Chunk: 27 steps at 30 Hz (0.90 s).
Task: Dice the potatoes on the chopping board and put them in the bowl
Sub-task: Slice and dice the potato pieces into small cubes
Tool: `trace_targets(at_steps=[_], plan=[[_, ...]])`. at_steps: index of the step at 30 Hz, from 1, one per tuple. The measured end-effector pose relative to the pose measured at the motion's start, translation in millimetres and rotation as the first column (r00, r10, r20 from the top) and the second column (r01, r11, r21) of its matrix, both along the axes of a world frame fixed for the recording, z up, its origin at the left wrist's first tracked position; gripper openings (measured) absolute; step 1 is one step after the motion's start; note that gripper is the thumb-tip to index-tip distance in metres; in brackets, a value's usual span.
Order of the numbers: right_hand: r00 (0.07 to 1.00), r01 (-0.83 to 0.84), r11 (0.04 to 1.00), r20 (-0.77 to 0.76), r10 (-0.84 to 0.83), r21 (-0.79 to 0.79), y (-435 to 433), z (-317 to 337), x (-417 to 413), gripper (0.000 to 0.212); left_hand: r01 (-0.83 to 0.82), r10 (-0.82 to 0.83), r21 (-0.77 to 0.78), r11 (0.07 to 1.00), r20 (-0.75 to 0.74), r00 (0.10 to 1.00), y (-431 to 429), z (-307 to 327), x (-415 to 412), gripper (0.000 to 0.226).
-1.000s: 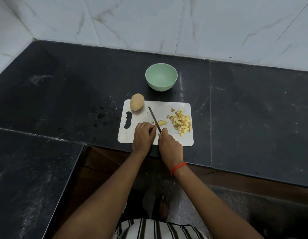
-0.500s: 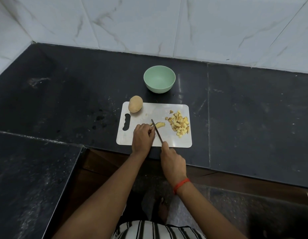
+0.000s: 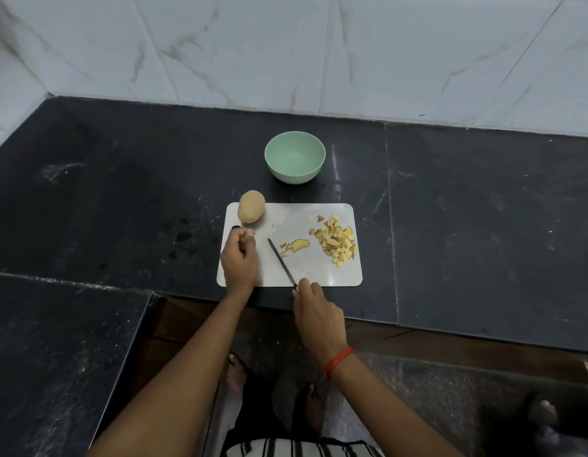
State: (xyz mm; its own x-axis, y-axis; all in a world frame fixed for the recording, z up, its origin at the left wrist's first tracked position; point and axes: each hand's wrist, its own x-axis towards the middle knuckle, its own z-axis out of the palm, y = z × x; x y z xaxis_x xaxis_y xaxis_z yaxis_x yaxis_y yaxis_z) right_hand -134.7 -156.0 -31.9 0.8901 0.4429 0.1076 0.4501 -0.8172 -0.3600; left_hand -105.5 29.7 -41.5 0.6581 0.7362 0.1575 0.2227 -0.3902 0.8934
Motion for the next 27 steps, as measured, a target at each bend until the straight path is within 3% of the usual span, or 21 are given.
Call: trace_targets(at_steps=[4, 8, 14, 22, 27], plan=[[0.997, 0.029, 0.997, 0.07, -0.024, -0.068, 9, -1, 0, 0.027, 0.106, -0.102, 0.049, 0.993, -0.079, 0.992, -5, -6, 1, 0.006], [0.992, 0.106, 0.993, 0.077, -0.101, -0.061, 1, 3, 5, 0.029, 0.104, -0.101, 0.045, 0.994, -0.073, 0.992, -5, -5, 2, 0.011], [0.968, 0.242, 0.967, -0.042, -0.246, -0.079, -23, 9, 24, 0.017, 0.155, -0.143, 0.116, 0.981, -0.102, 0.984, -5, -9, 1, 0.011], [0.95, 0.308, 0.942, -0.101, -0.297, 0.131, -44, 14, 24, 0.024, 0.159, -0.141, 0.134, 0.978, -0.135, 0.981, -6, -7, 1, 0.011], [0.944, 0.329, 0.922, -0.071, -0.321, 0.203, -70, 22, 46, 0.02, 0.158, -0.133, 0.071, 0.985, -0.281, 0.95, -11, 6, 20, 0.02]])
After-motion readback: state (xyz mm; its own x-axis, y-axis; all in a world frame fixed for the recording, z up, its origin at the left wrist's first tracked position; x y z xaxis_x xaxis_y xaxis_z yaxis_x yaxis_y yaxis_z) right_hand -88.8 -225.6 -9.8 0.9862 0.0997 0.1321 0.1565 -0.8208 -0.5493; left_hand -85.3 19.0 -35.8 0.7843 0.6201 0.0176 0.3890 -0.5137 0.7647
